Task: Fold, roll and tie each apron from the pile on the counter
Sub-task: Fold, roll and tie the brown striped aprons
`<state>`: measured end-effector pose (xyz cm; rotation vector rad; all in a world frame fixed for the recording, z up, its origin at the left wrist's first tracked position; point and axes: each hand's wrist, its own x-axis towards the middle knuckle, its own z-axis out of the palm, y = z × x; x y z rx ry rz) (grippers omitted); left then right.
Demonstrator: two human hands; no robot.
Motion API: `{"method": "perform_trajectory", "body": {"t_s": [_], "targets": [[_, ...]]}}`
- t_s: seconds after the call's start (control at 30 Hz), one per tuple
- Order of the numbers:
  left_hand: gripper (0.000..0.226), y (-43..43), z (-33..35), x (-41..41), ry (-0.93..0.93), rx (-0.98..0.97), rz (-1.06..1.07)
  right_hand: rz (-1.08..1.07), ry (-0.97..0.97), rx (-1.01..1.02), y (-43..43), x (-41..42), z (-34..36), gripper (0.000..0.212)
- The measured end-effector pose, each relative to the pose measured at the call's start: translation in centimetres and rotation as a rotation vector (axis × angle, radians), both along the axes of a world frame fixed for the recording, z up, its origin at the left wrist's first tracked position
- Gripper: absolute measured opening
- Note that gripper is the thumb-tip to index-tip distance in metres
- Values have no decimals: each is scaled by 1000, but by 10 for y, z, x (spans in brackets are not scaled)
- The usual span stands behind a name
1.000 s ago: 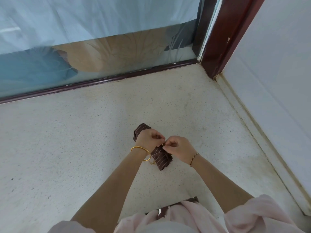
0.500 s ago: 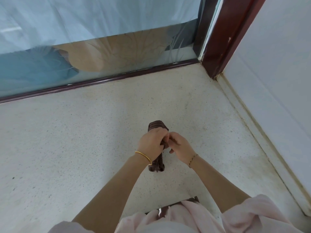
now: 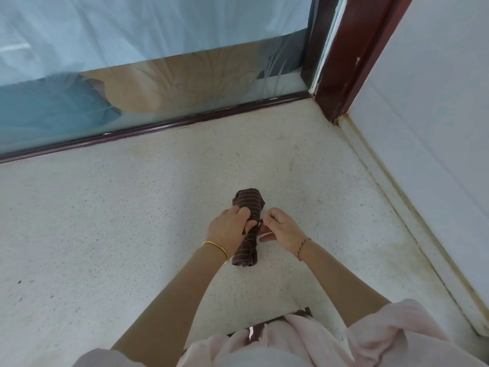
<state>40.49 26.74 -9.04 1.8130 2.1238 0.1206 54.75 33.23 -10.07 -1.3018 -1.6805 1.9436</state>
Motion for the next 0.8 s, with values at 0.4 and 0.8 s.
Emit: {"method": "perform_trajectory", "body": {"t_s": [0.4,0.8], "targets": [[21,1,20,2,-941,234,462,-67,-206,0,3,-3,-4,19],[9,11,18,4,-517,76,205,-55,-159,281,1,-5,16,21]]}}
